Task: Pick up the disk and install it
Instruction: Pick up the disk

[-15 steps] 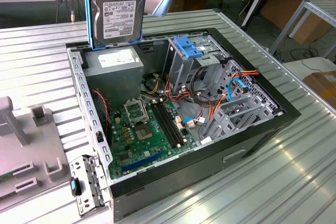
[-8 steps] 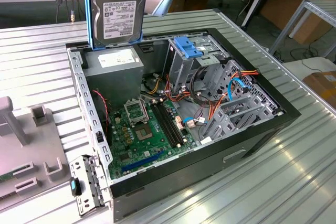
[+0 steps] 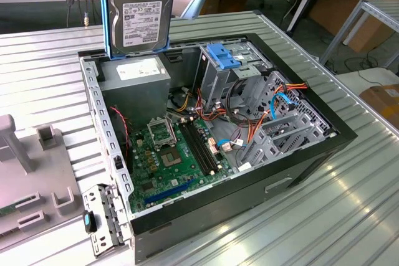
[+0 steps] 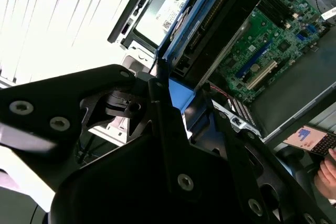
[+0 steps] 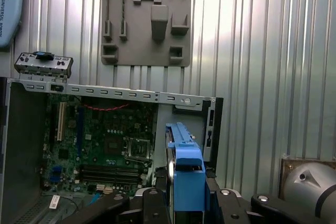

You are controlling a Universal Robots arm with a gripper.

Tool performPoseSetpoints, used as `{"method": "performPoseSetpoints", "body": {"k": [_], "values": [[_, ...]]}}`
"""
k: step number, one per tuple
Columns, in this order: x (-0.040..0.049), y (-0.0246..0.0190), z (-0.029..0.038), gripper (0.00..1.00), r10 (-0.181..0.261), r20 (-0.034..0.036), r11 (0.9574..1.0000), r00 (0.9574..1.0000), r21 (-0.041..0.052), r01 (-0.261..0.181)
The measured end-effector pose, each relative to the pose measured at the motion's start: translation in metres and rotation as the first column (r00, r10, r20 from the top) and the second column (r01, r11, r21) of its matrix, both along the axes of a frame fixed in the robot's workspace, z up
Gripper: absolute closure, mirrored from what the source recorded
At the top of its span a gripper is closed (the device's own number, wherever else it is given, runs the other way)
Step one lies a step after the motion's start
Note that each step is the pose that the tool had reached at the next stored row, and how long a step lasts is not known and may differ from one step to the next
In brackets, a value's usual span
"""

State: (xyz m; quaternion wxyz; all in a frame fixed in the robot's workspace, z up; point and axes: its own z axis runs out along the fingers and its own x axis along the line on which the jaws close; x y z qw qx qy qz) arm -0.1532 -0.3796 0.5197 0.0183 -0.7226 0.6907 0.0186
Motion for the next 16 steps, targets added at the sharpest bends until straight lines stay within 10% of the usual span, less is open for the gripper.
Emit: {"method": "performPoseSetpoints", "body": {"k": [16], "values": [[0.0,-0.0054,0.0,0.64,0.0,0.0,1.0,1.0,0.0,0.0]]}}
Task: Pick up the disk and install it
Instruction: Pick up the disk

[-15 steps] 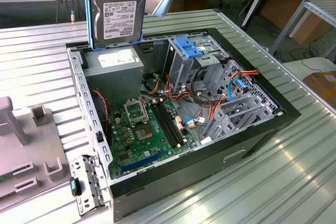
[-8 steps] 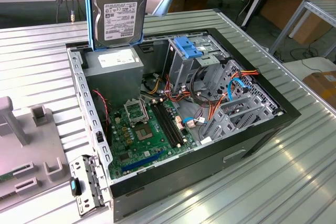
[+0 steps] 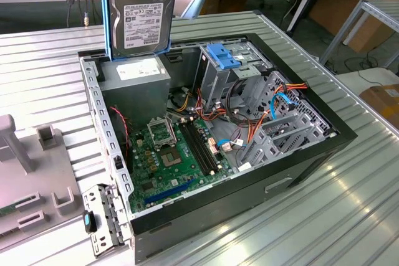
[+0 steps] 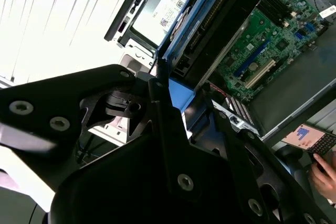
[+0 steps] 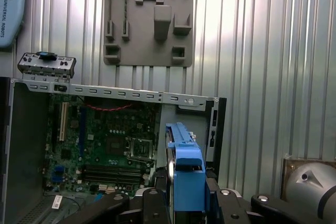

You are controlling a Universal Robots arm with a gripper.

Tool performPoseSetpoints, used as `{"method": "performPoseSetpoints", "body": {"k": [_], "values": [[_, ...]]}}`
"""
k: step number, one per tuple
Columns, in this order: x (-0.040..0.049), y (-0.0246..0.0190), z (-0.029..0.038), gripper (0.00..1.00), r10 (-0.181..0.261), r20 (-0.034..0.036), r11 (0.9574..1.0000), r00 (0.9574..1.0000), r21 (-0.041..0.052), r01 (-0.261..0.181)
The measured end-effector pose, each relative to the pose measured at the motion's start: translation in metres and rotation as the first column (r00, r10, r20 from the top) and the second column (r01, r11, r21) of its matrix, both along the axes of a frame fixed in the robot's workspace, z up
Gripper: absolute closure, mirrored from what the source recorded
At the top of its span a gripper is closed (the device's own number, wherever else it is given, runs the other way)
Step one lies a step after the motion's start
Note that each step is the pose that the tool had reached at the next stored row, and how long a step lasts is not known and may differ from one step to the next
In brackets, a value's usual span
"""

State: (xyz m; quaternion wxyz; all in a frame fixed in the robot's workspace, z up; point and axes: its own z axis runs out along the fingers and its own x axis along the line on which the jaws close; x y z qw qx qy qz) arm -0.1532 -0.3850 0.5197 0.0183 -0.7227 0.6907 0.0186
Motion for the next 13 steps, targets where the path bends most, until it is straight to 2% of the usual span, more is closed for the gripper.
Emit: {"method": "performPoseSetpoints", "body": {"k": [9,13], "values": [[0.0,-0.0002,0.0,0.64,0.0,0.0,1.0,1.0,0.0,0.0],[0.0,-0.0033,0.0,0.64,0.0,0.0001,1.0,1.0,0.0,0.0]]}}
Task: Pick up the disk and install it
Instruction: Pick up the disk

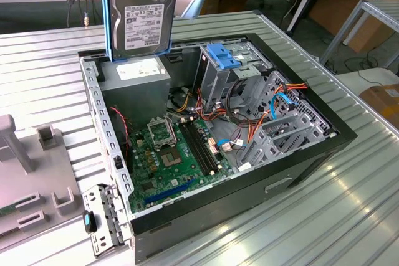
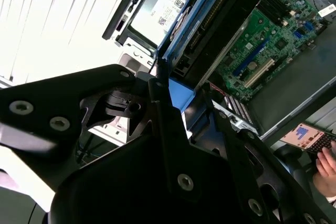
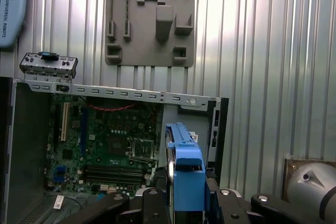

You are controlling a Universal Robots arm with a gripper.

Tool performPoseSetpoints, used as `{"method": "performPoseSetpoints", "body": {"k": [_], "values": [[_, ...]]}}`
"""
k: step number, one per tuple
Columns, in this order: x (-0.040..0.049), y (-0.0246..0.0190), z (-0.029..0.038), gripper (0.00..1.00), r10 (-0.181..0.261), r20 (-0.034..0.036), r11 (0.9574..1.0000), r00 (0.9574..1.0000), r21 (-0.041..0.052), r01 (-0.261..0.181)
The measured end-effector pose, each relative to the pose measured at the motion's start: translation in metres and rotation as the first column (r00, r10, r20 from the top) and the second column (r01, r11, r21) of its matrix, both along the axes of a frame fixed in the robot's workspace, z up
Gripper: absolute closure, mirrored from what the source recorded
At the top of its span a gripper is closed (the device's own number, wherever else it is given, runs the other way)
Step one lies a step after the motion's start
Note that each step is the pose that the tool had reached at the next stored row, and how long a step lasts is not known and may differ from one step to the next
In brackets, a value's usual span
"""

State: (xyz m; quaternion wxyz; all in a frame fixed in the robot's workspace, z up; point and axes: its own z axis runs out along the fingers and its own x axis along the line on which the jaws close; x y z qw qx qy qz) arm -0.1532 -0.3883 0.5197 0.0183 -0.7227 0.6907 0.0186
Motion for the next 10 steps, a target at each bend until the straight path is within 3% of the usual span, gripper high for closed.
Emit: {"method": "performPoseSetpoints", "body": {"k": [10], "values": [[0.0,-0.0006,0.0,0.64,0.0,0.0,1.0,1.0,0.0,0.0]]}}
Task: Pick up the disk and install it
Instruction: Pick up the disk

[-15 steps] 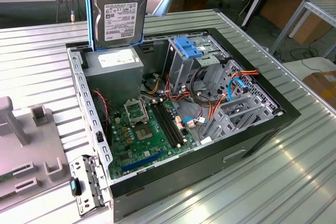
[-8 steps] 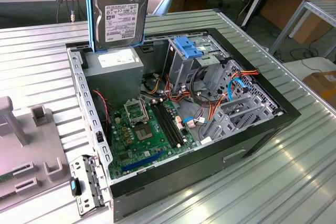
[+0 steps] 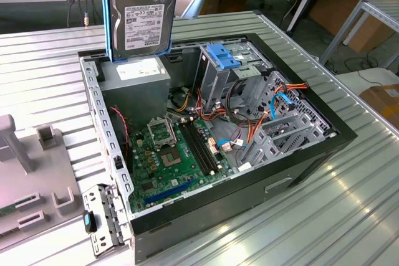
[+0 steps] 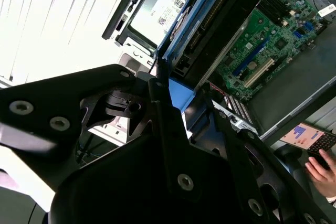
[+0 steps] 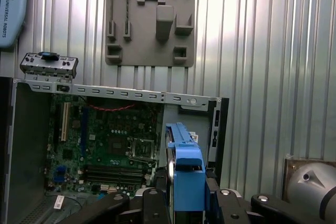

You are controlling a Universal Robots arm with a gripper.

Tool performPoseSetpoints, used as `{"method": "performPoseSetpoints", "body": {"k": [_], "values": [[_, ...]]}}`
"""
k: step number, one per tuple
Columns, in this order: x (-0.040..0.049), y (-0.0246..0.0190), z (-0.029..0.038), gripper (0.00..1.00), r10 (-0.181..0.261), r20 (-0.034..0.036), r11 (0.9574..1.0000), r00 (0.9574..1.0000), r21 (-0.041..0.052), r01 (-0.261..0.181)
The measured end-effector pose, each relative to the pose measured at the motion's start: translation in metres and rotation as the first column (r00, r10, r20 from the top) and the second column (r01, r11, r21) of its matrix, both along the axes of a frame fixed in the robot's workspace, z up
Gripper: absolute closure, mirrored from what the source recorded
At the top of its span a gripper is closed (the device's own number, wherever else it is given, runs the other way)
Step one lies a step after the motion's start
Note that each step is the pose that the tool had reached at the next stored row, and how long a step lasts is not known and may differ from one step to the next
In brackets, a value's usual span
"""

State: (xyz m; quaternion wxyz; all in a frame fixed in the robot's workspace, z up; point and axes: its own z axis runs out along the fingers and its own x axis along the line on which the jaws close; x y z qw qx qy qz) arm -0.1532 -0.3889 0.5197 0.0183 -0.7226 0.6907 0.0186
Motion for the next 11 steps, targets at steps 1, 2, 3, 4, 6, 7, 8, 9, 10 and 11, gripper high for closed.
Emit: {"method": "performPoseSetpoints", "body": {"k": [1,2,3,4,6,7,8,9,10,11], "values": [[0.0,-0.0005,0.0,0.64,0.0,0.0,1.0,1.0,0.0001,0.0],[0.0,-0.0009,0.0,0.64,0.0,0.0,1.0,1.0,0.0,0.0],[0.0001,-0.0023,0.0,0.64,0.0,-0.0001,1.0,1.0,0.0,0.0],[0.0001,-0.0036,0.0,0.64,0.0,0.0,1.0,1.0,0.0001,0.0],[0.0001,-0.0045,0.0,0.64,0.0,0.0,1.0,1.0,0.0,0.0],[0.0001,-0.0046,0.0,0.64,0.0,0.0,1.0,1.0,0.0,0.0],[0.0001,-0.005,0.0,0.64,0.0,0.0001,1.0,1.0,0.0,0.0],[0.0001,-0.0052,0.0,0.64,0.0,0.0,1.0,1.0,0.0,0.0],[0.0001,-0.0052,0.0,0.64,0.0,0.0,1.0,1.0,0.0001,0.0],[0.0001,-0.0052,0.0,0.64,0.0,0.0,1.0,1.0,0.0001,0.0]]}}
